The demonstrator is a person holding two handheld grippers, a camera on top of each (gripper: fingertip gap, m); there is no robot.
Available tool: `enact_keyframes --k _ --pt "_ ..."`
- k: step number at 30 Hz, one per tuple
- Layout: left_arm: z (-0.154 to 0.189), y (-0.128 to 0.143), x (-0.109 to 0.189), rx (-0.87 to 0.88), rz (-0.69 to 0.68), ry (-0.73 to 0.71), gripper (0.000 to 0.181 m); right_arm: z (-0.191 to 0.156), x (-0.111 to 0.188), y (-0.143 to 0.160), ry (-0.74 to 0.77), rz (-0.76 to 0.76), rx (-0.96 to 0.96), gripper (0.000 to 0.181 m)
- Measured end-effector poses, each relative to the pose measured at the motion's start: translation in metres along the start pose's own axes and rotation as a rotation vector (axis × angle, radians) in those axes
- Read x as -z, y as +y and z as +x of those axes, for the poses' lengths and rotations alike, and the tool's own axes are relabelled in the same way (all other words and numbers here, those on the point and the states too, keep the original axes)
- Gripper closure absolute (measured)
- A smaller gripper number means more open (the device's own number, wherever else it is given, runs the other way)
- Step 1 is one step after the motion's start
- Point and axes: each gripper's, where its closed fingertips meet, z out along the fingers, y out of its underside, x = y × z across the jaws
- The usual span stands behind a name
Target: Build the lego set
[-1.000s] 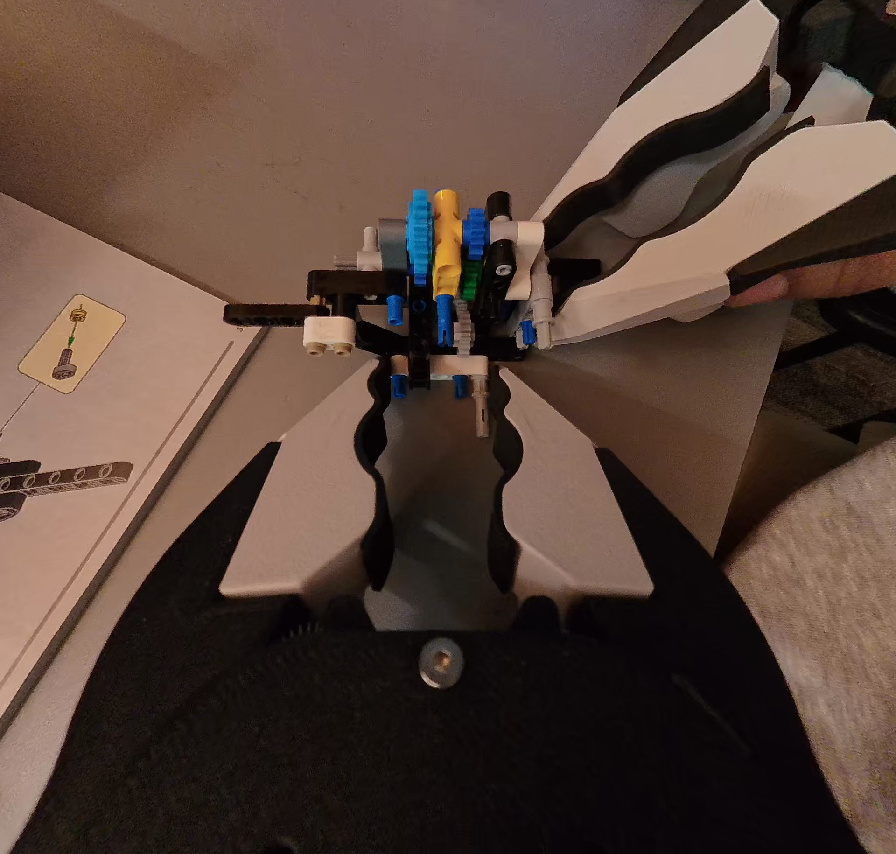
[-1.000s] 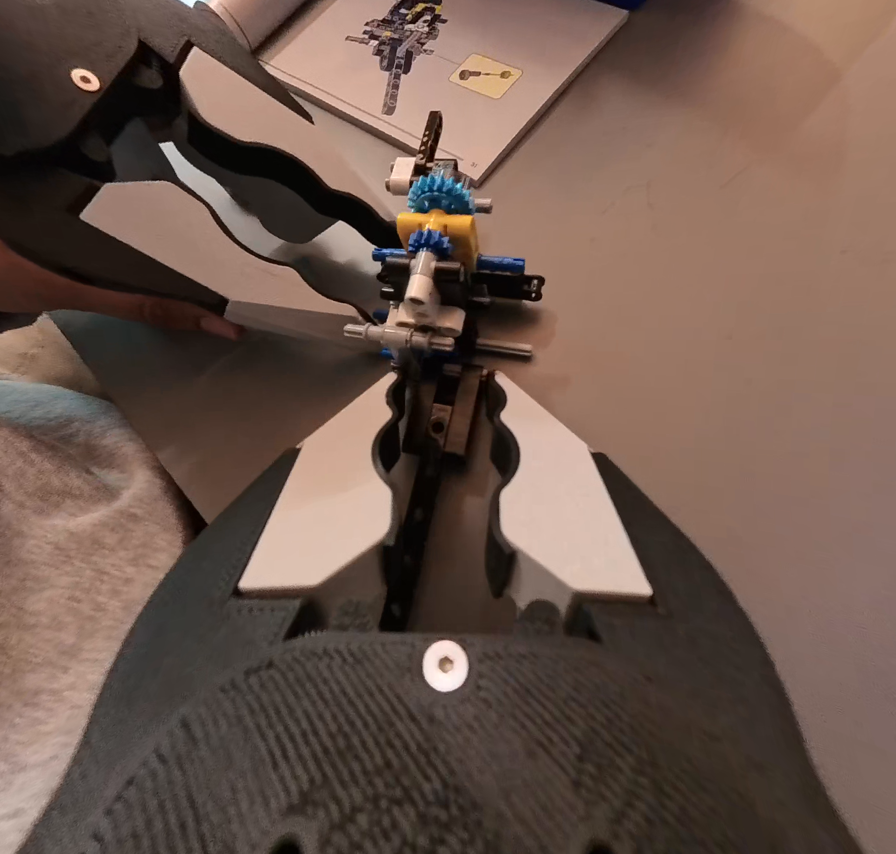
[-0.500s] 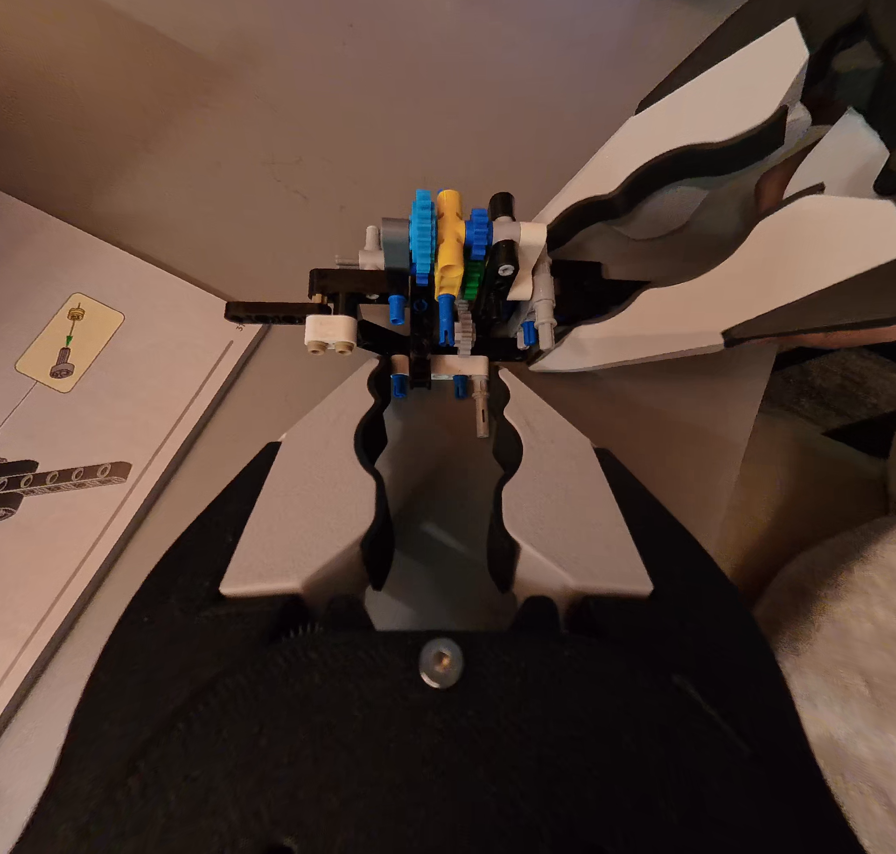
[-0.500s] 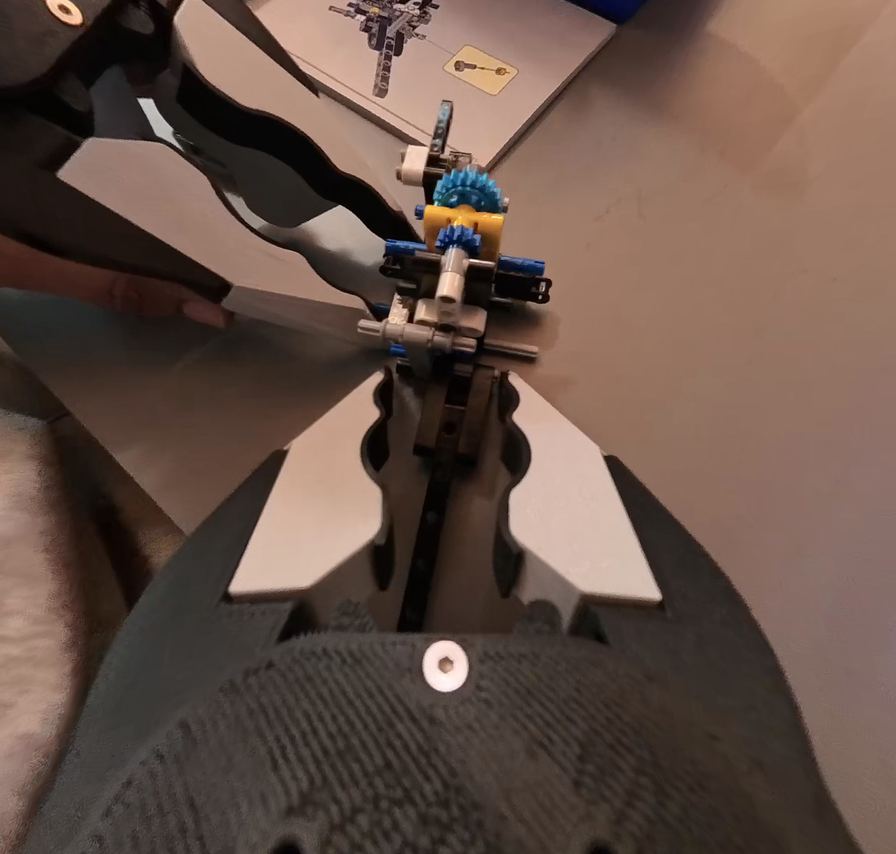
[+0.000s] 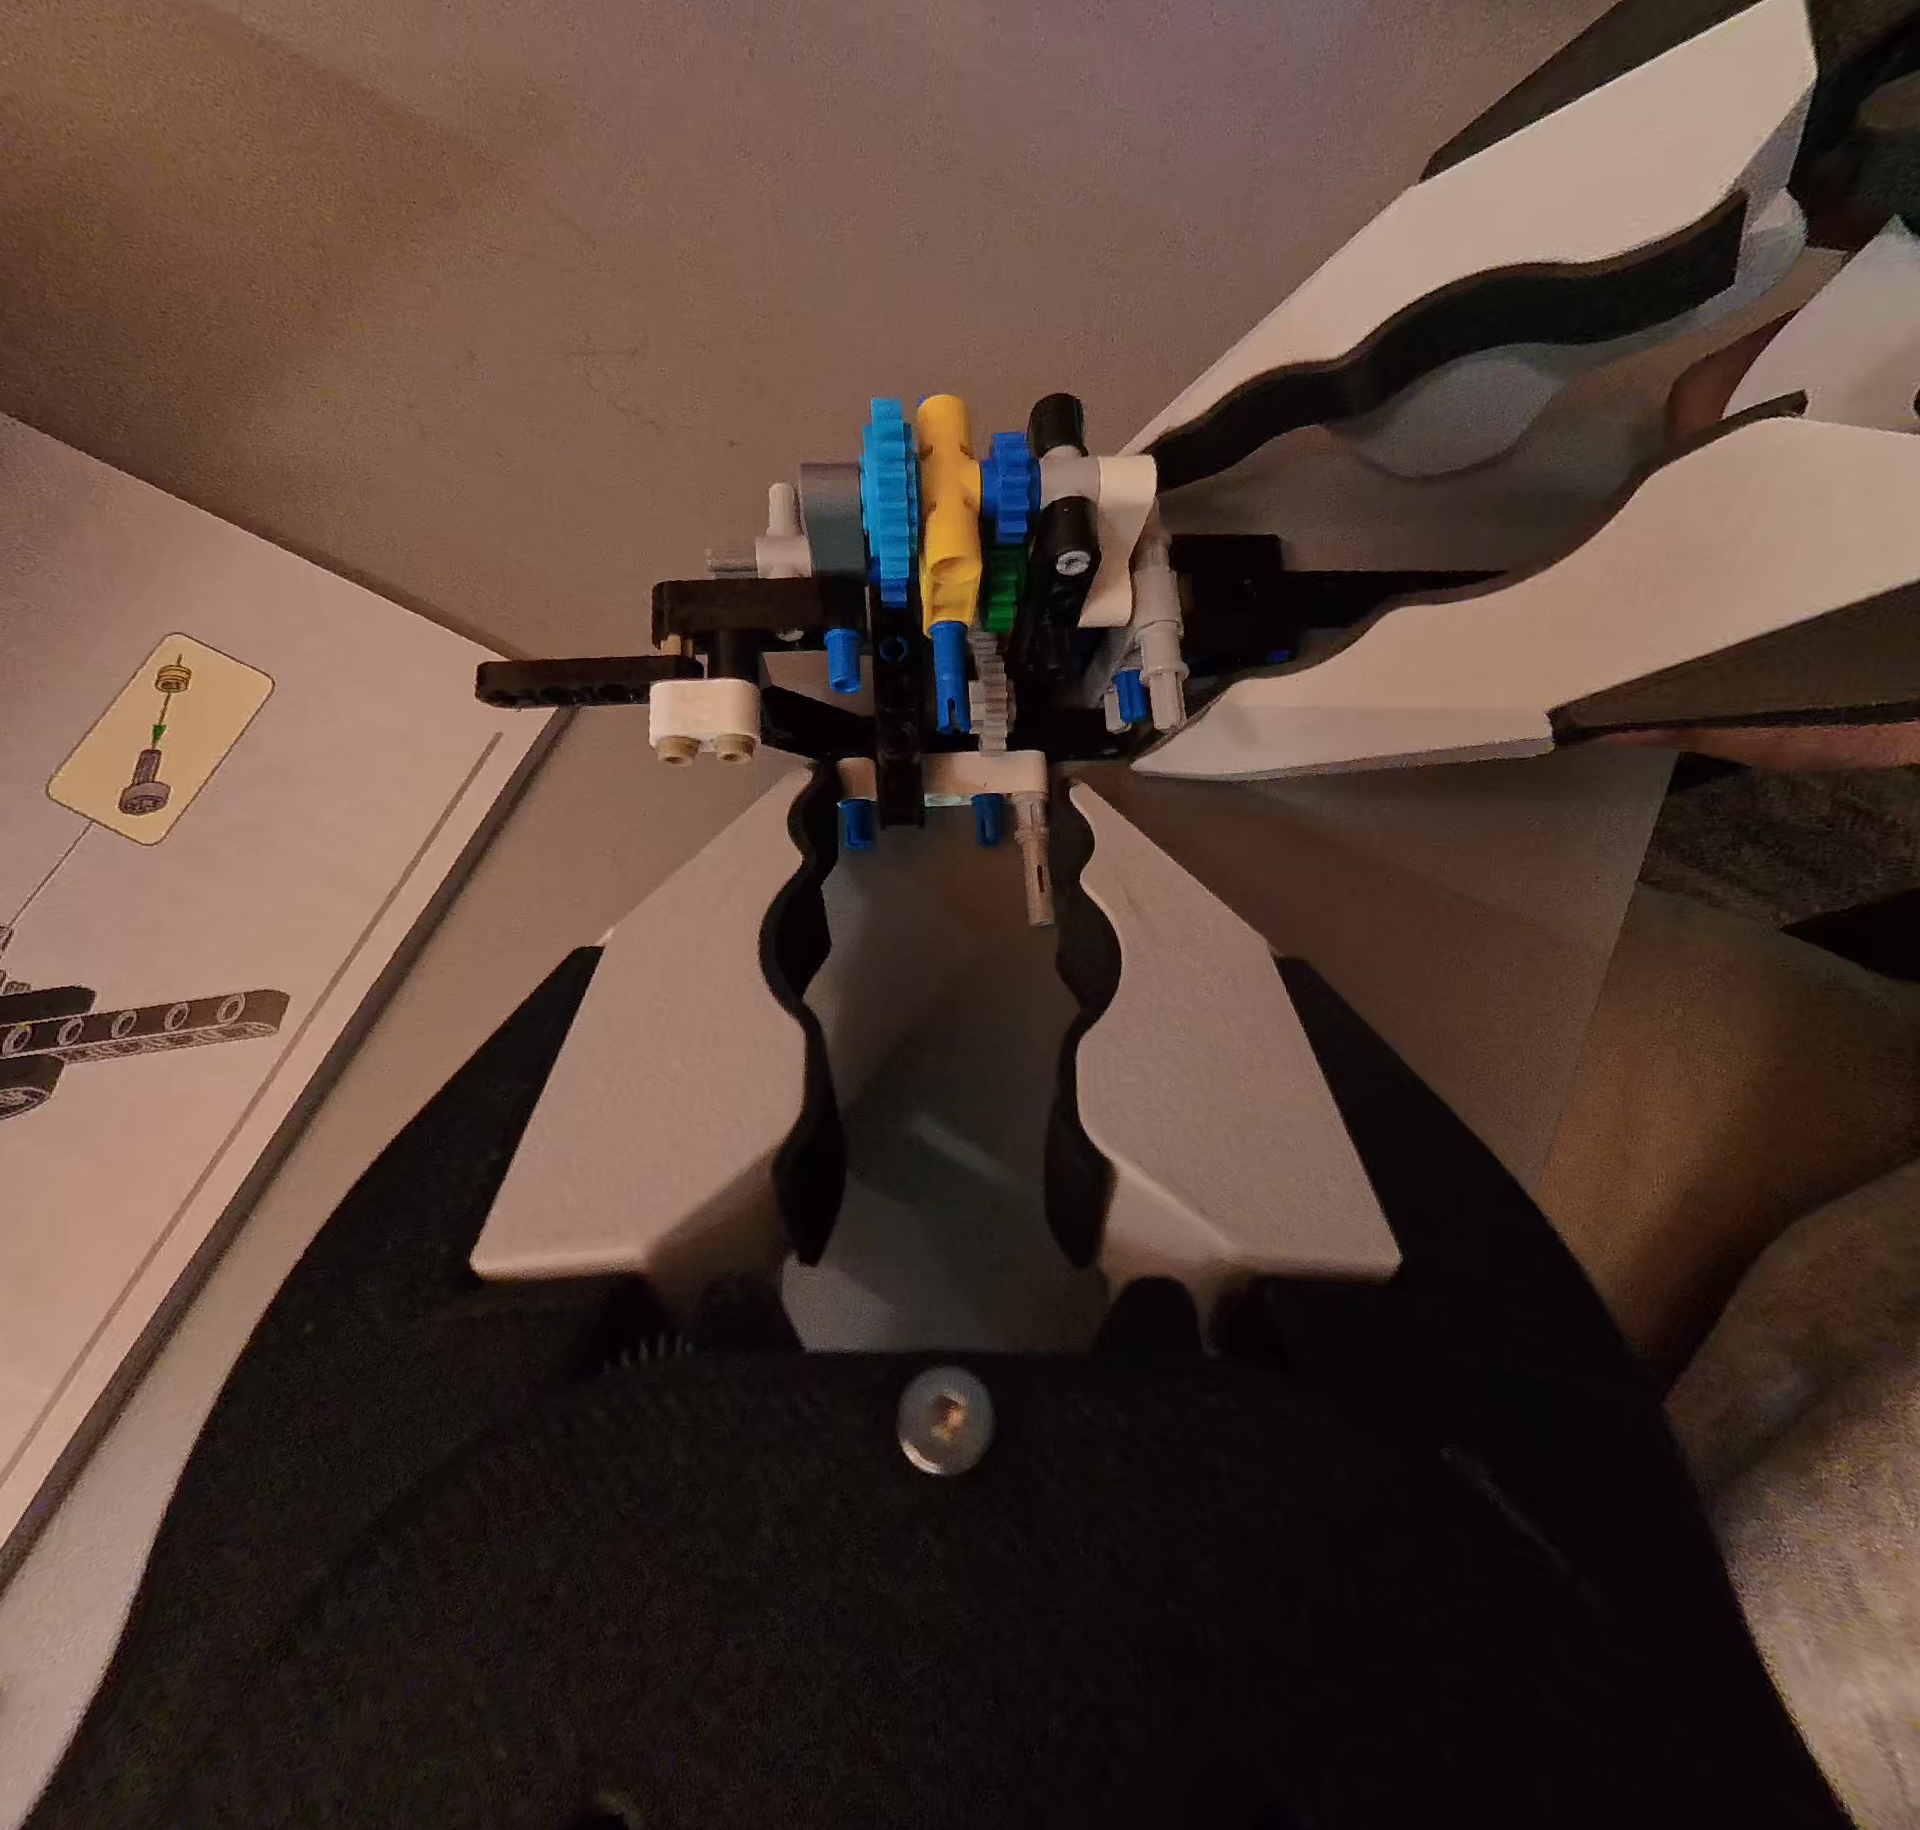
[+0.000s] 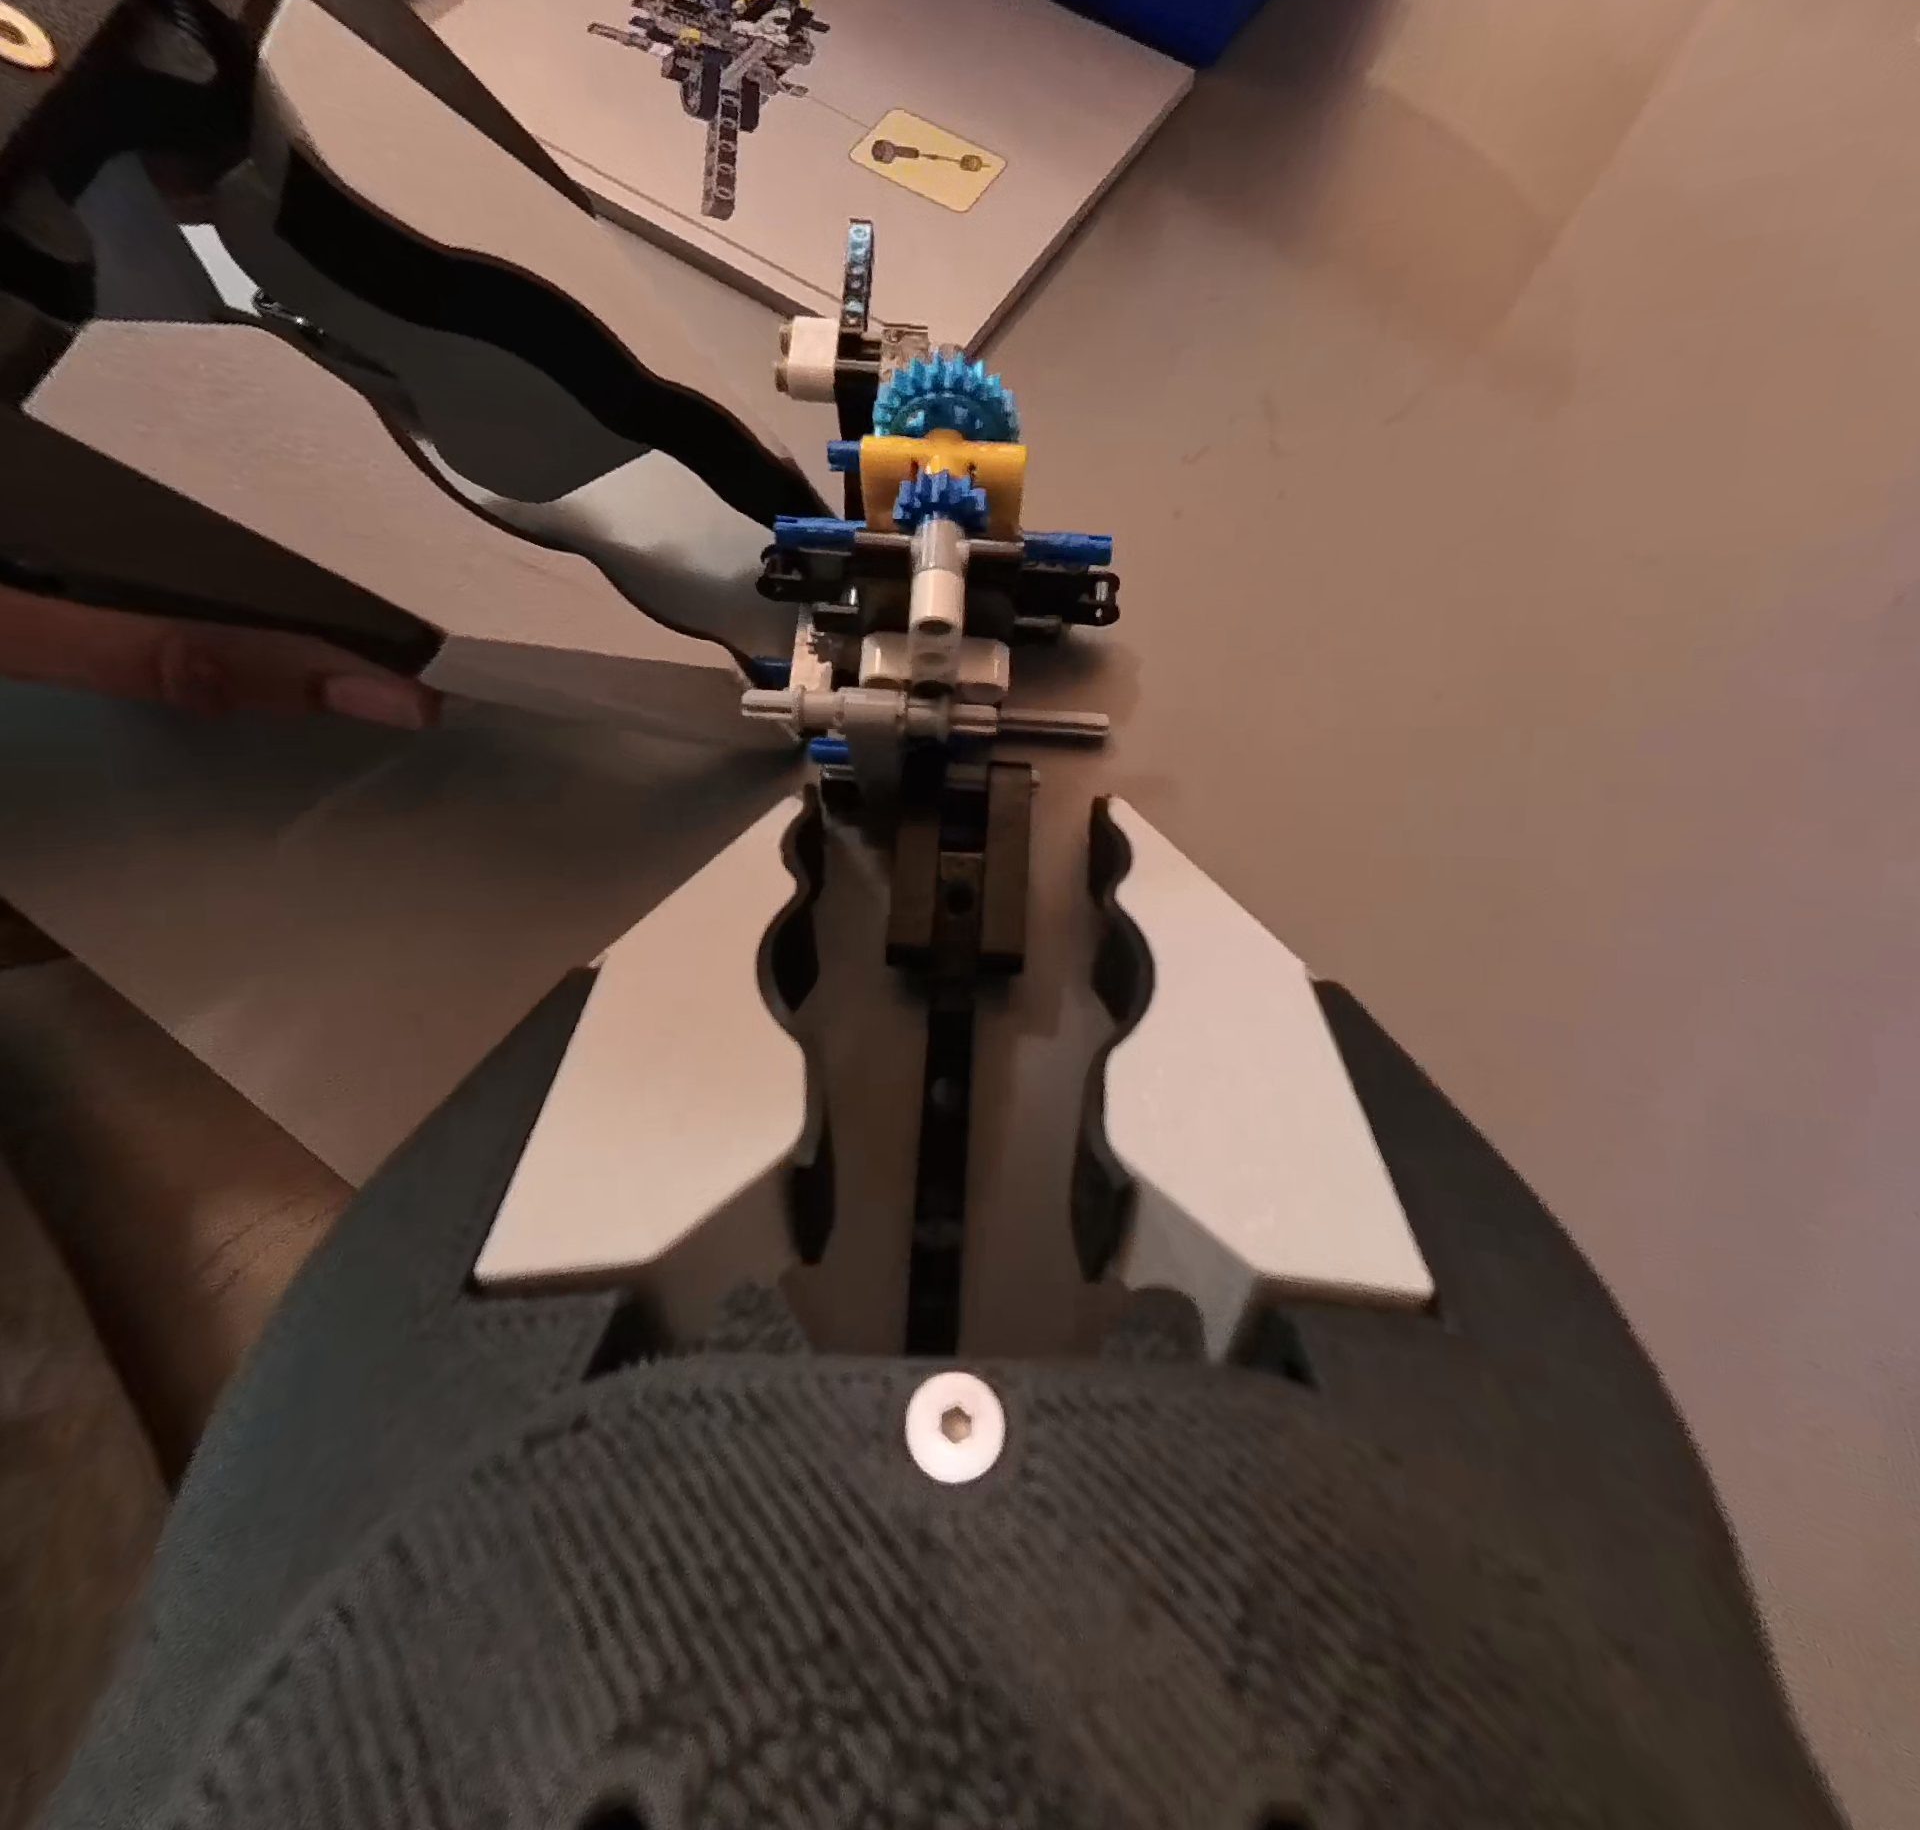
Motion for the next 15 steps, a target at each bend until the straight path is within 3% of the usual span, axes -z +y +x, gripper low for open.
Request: enact_keyframes --k 1,6,15 --pt "0.0000 0.0000 0.0000 0.001 0.000 0.001 0.142 -0.0012 -0.0009 -0.0003 -0.010 -0.001 0.000 0.130" --pt "0.0001 -0.0002 0.0000 0.004 0.001 0.004 0.142 -0.0057 -0.0037 -0.0016 -0.086 0.000 -0.043 0.140" --pt "0.0000 -0.0003 -0.0001 0.001 0.000 0.001 0.142 -0.0057 -0.0035 -0.0019 -0.113 -0.002 -0.065 0.141"
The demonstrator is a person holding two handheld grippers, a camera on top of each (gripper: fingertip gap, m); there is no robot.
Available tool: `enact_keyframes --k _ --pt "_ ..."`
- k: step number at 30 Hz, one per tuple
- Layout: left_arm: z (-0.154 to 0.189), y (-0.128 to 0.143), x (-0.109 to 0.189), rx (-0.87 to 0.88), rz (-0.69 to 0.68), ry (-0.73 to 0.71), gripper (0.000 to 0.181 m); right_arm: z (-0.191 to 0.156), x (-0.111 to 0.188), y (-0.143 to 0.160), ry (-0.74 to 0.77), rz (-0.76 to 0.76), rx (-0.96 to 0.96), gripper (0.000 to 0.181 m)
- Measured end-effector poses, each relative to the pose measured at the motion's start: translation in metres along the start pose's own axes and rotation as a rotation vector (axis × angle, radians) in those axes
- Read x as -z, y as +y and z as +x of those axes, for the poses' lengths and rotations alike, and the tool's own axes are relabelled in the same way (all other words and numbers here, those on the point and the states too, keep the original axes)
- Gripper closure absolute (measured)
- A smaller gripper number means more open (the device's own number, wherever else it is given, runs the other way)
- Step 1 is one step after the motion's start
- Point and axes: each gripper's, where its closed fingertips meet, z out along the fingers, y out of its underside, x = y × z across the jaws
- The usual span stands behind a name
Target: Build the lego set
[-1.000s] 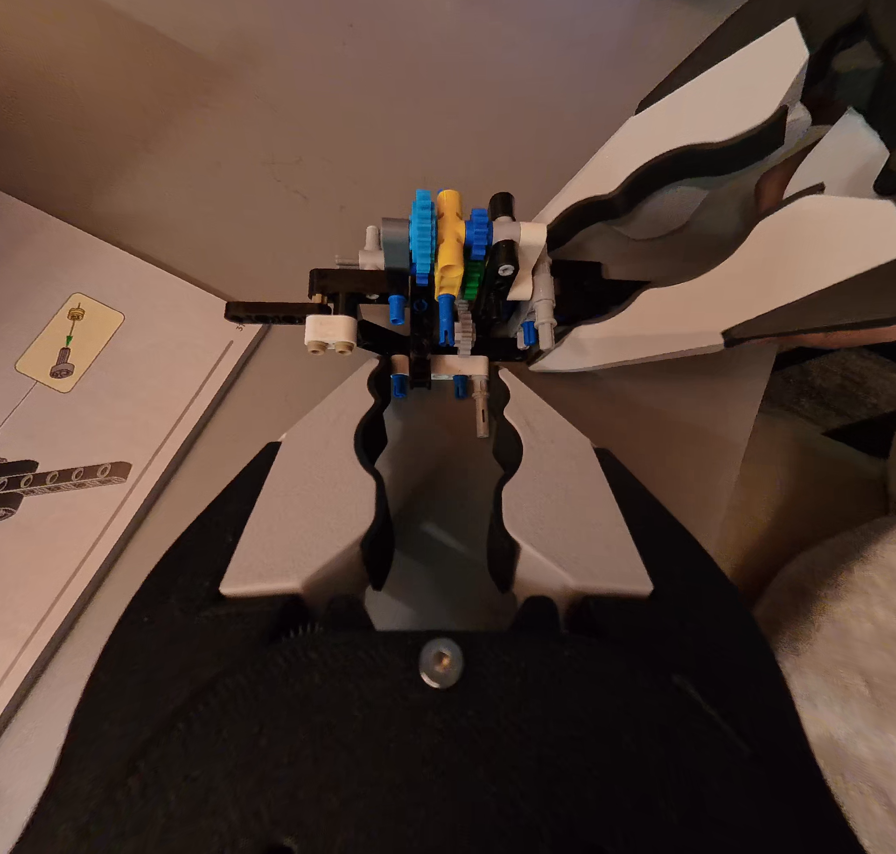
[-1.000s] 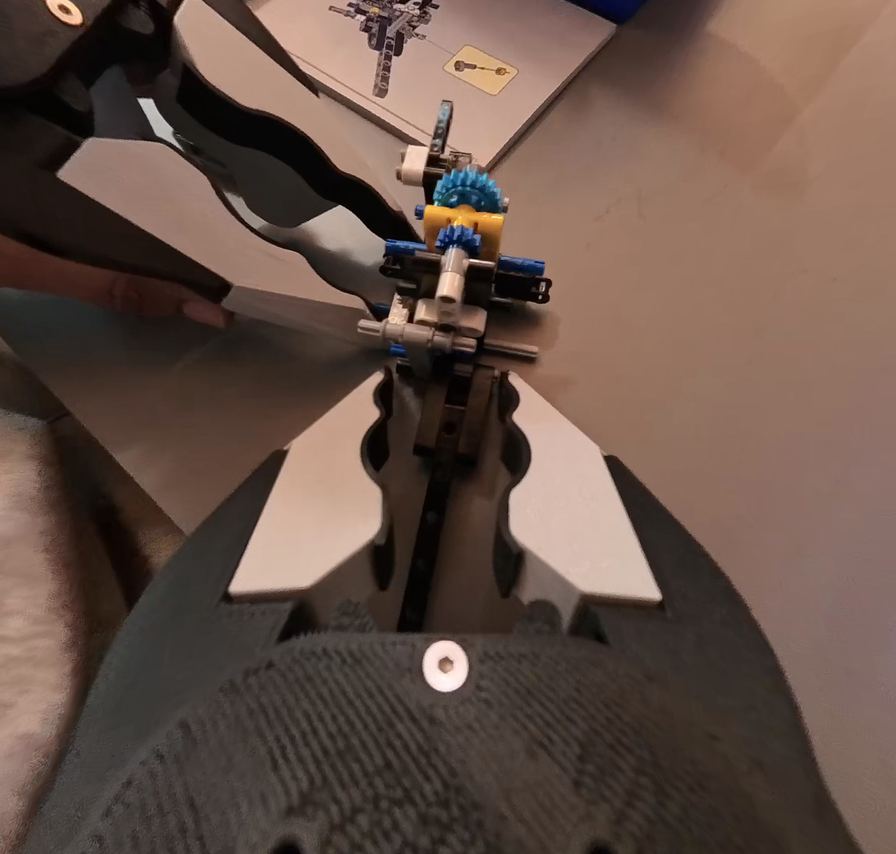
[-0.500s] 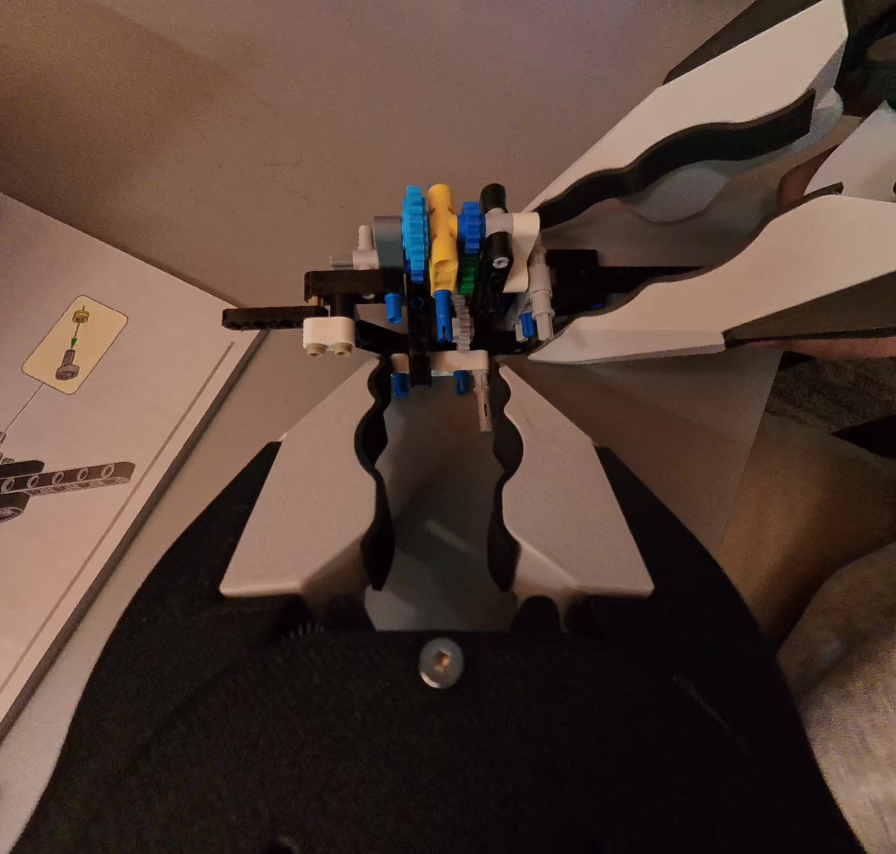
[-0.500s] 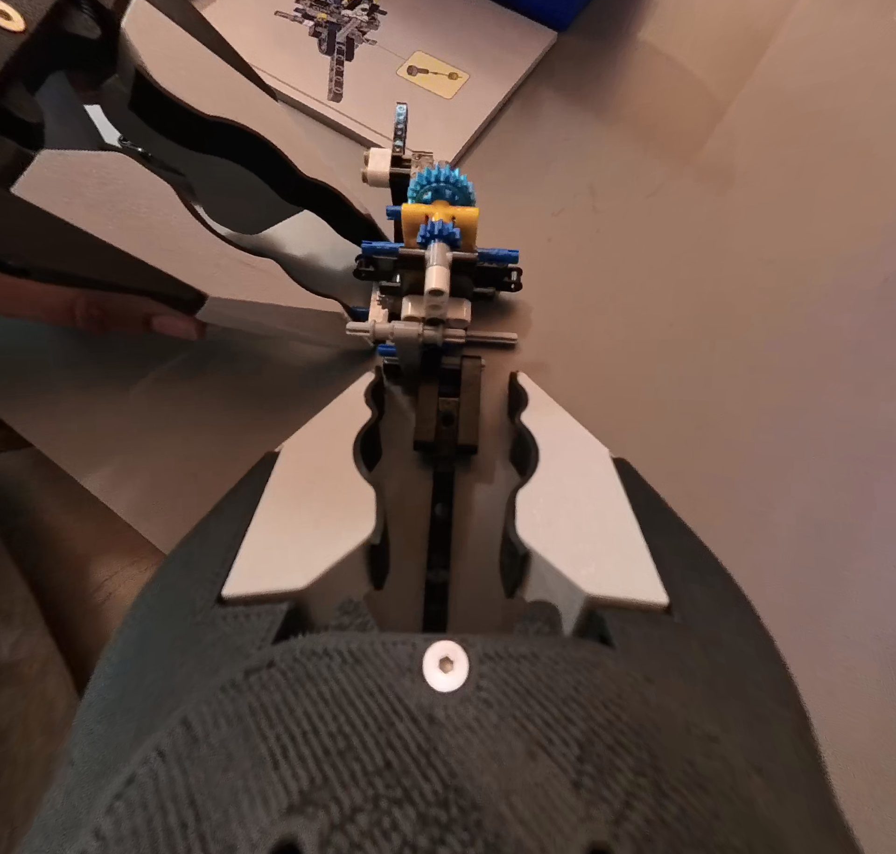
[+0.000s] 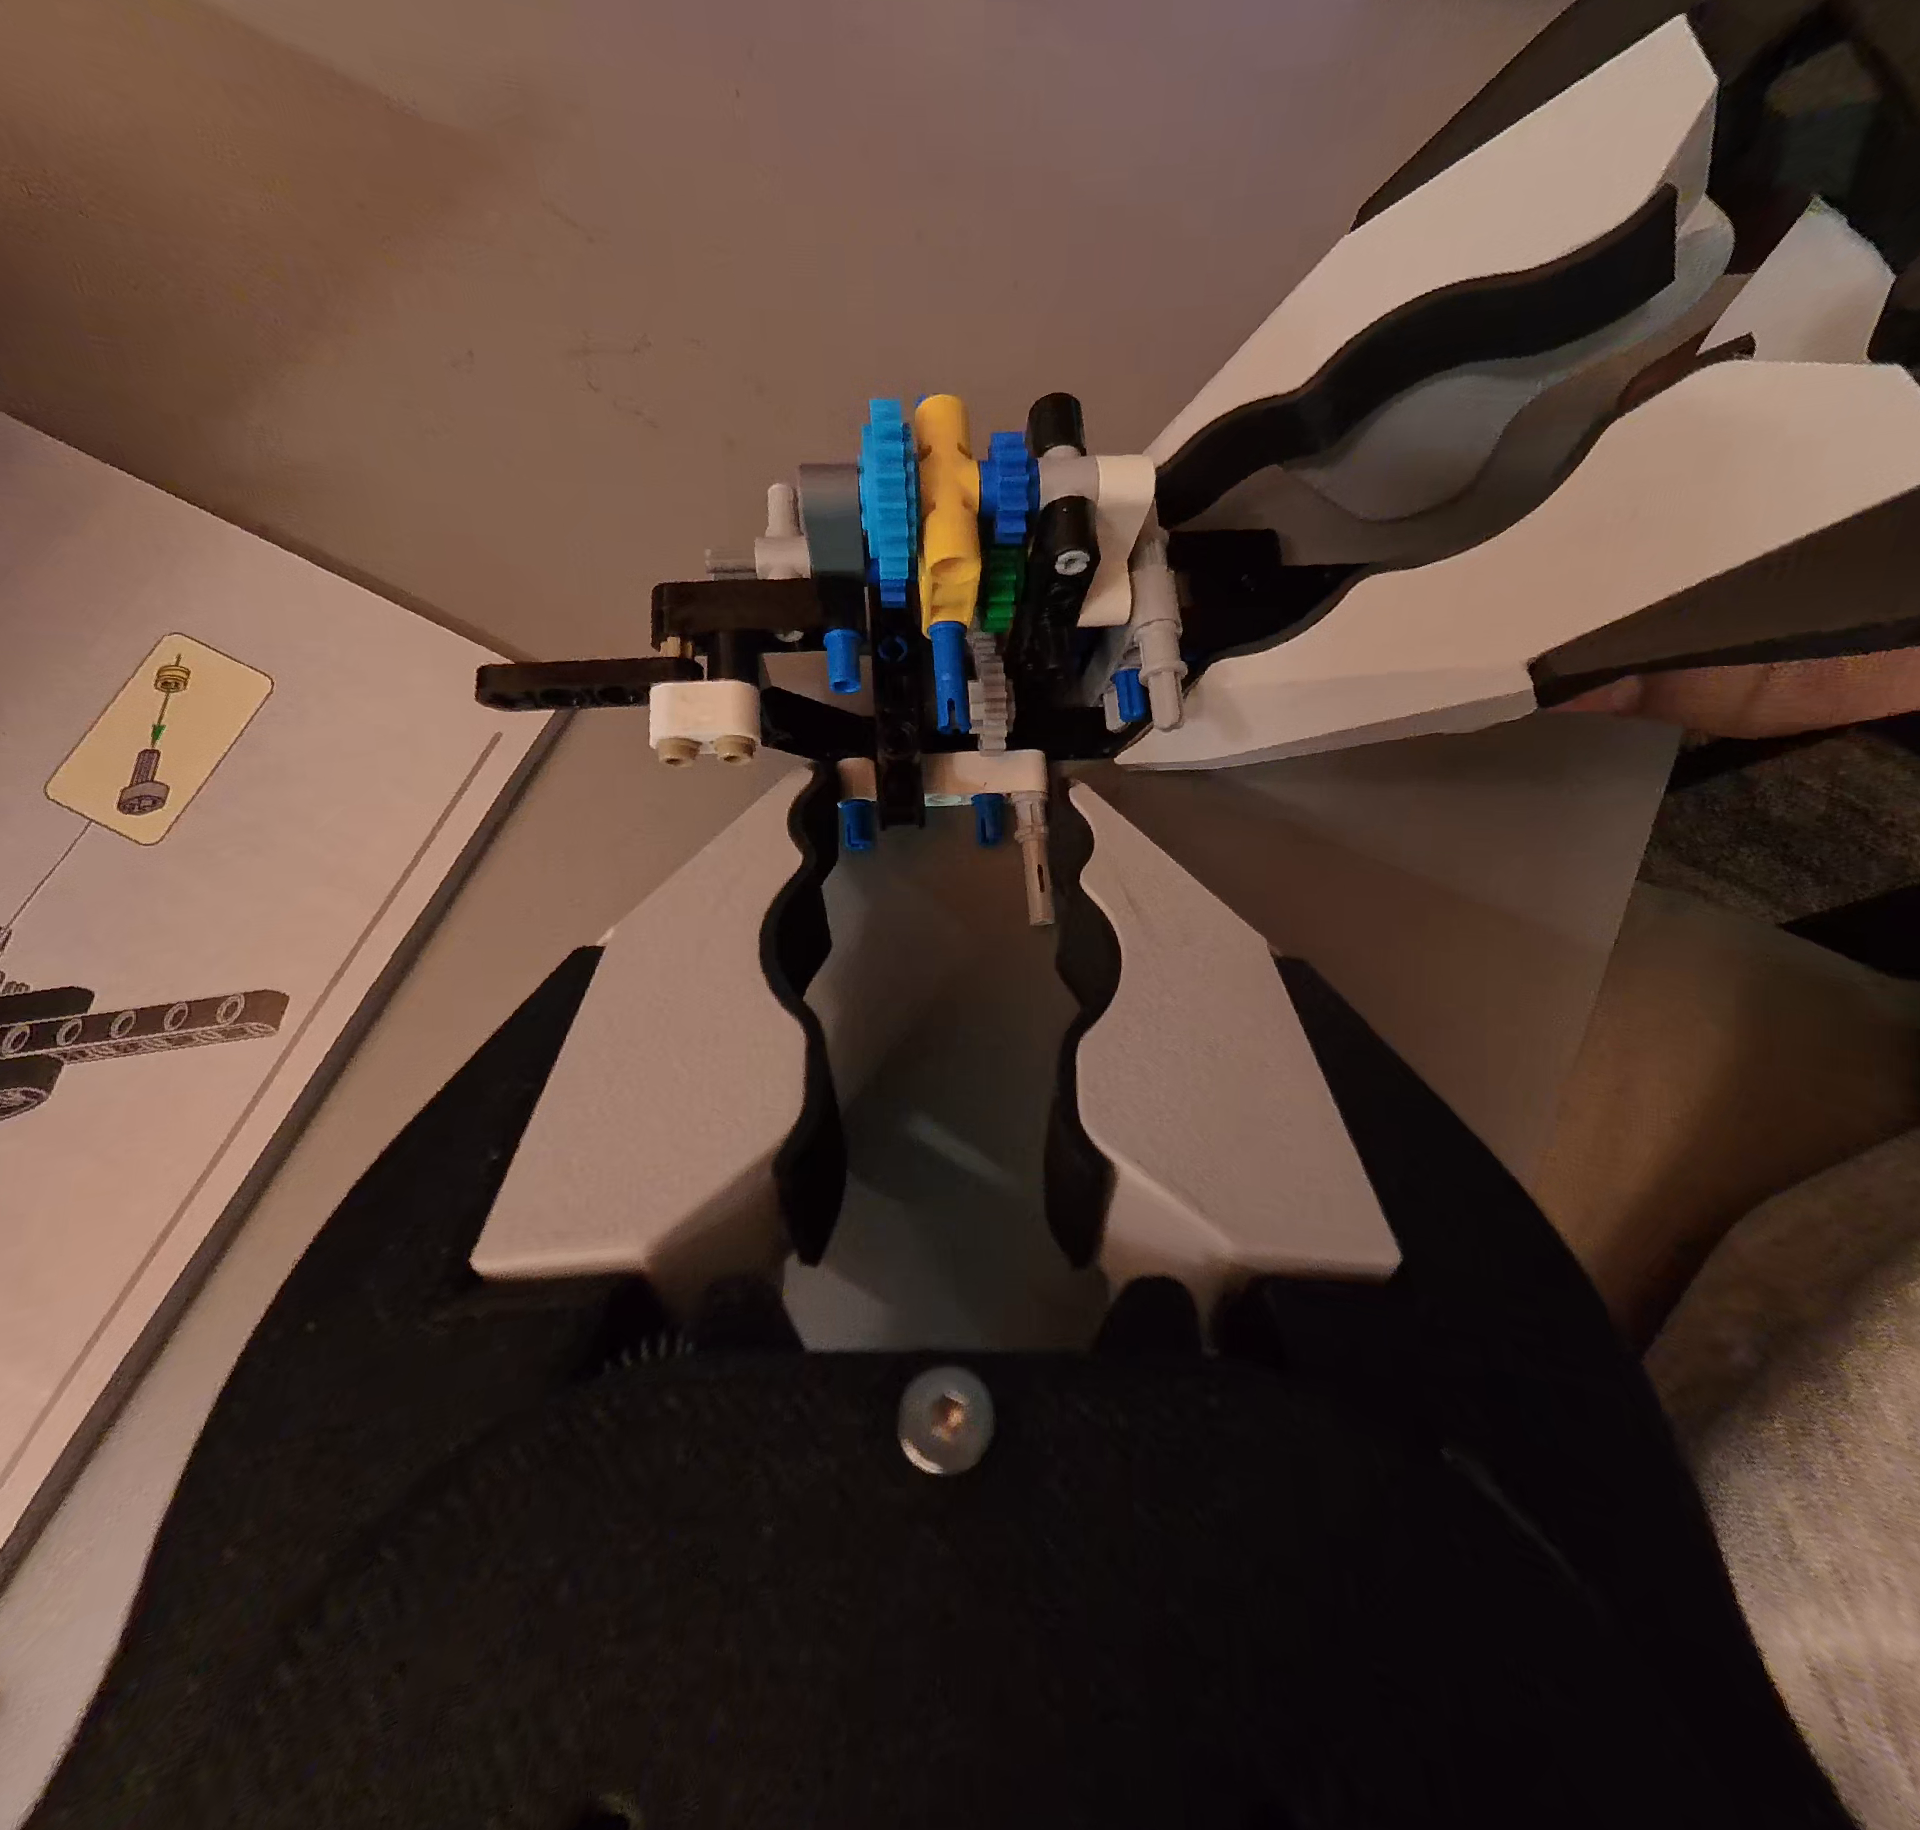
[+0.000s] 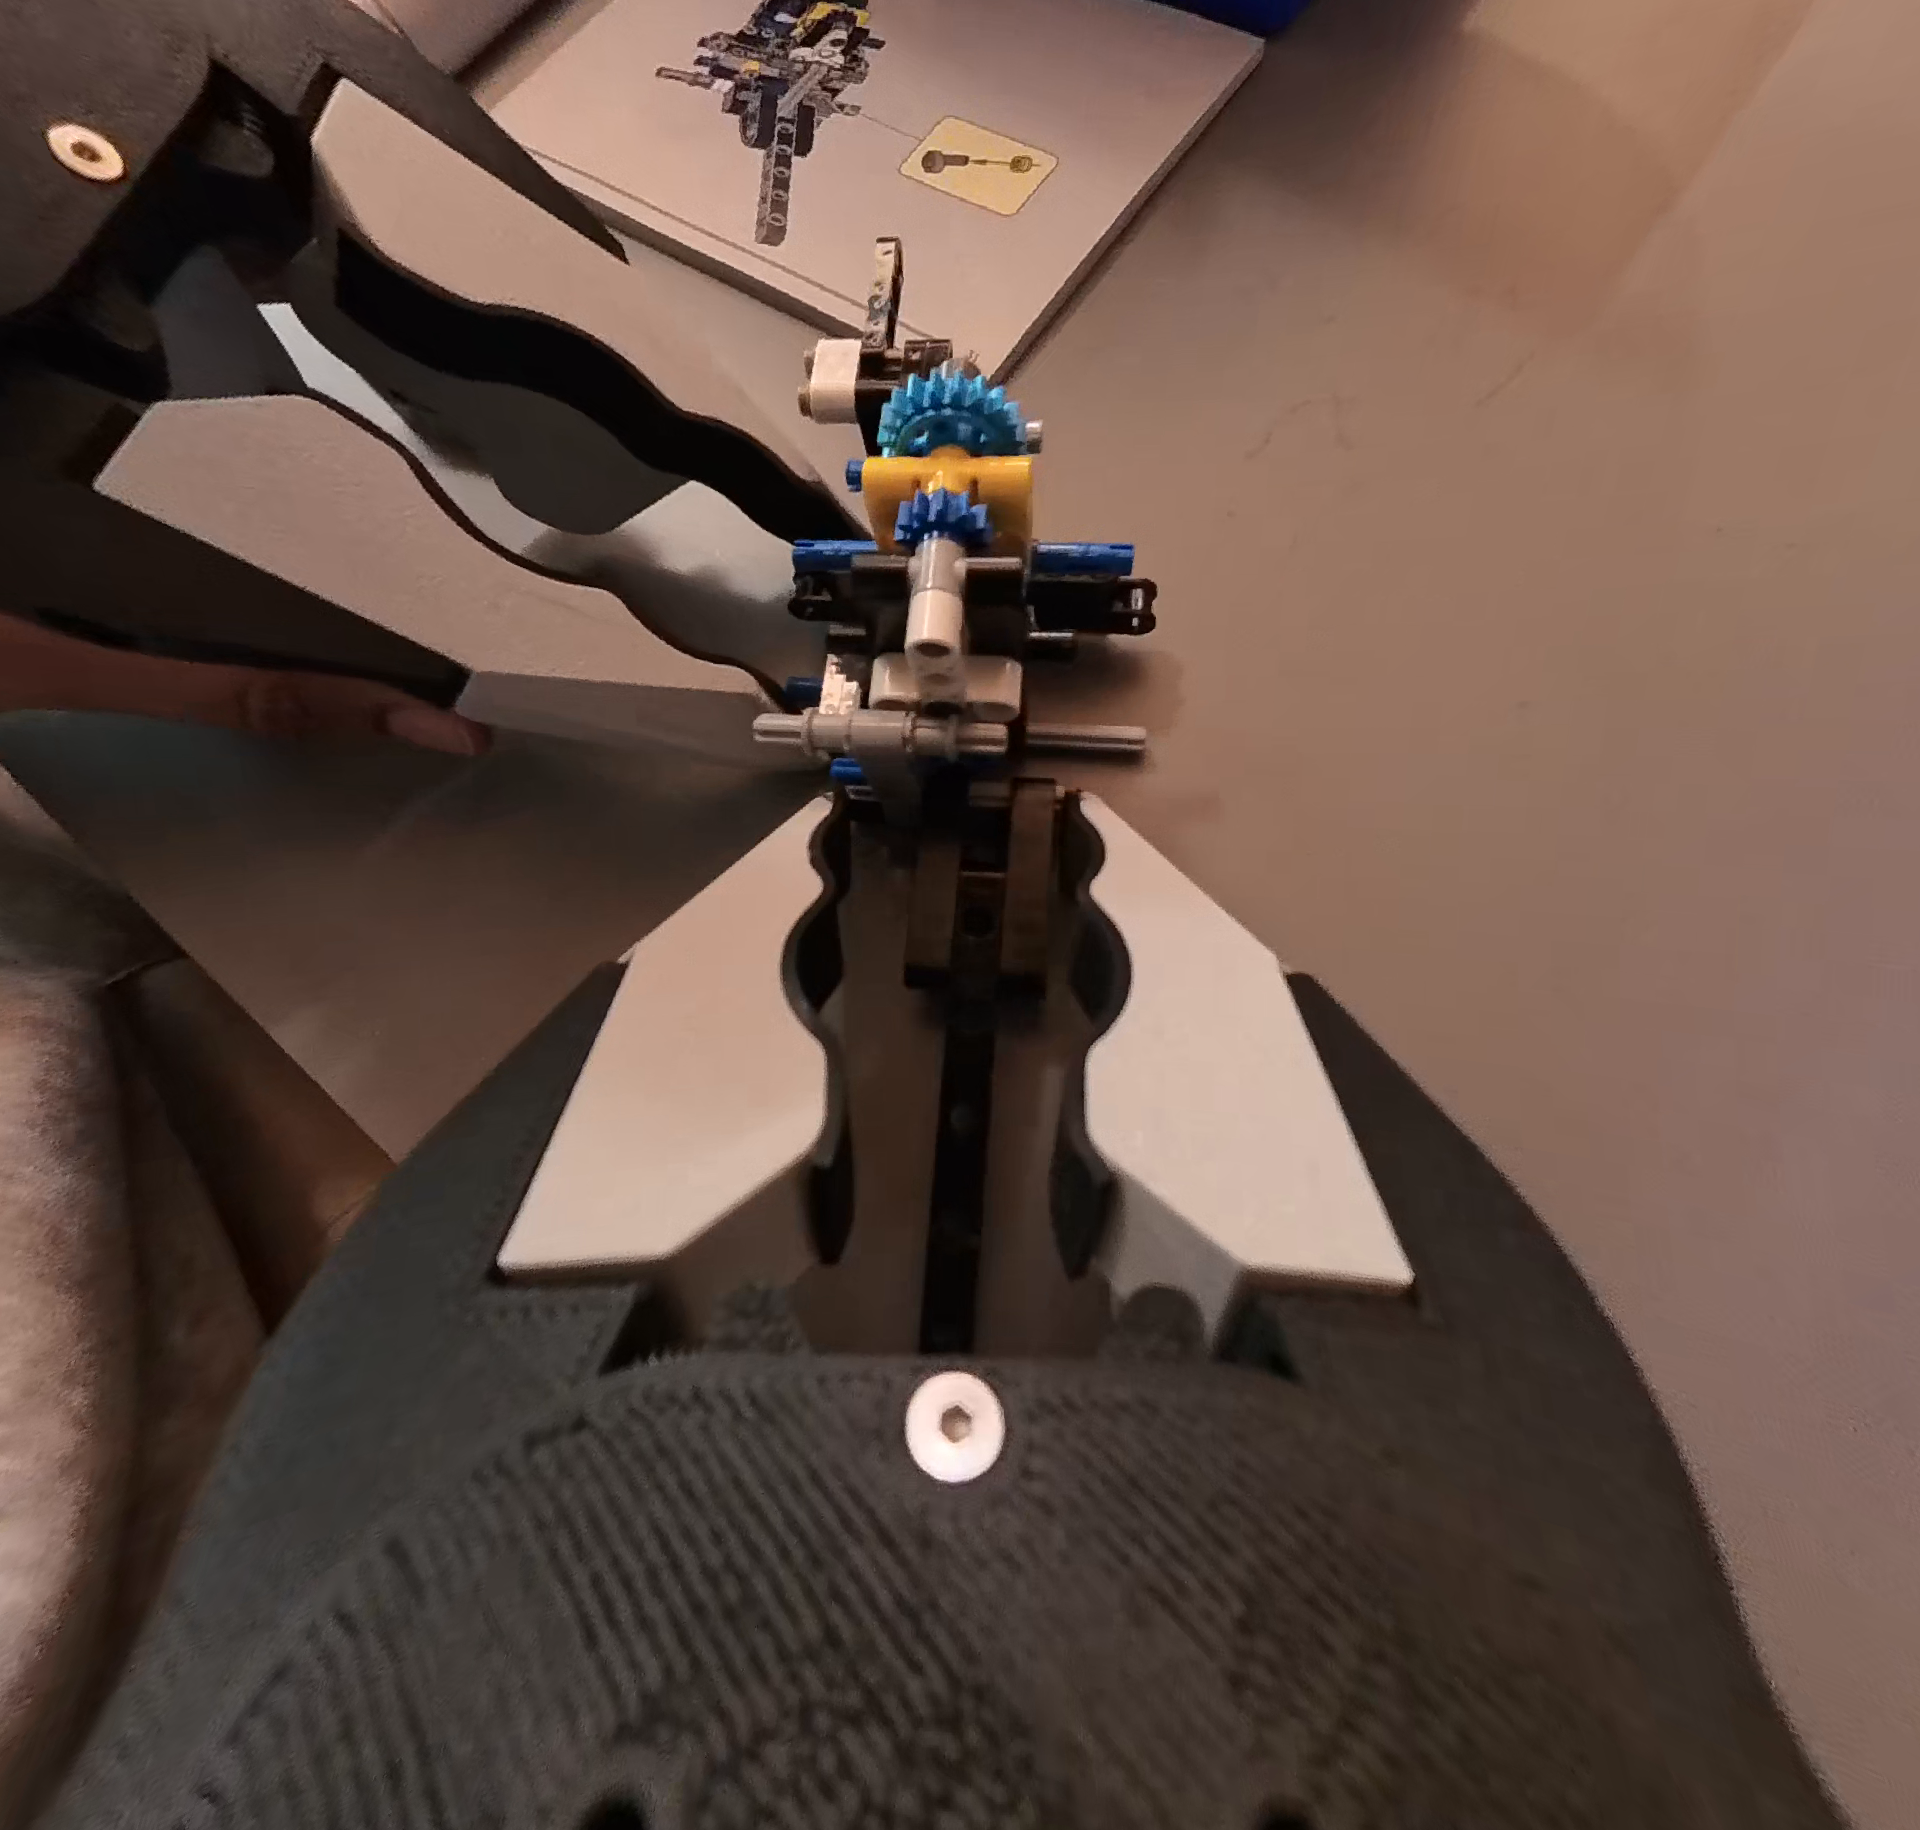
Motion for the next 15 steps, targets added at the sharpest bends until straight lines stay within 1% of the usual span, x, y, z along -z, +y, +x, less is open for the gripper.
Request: enact_keyframes --k 15 --pt "-0.0004 0.0002 0.0000 -0.006 -0.001 -0.009 0.141 -0.0008 0.0001 0.0008 -0.006 -0.021 0.016 0.141"
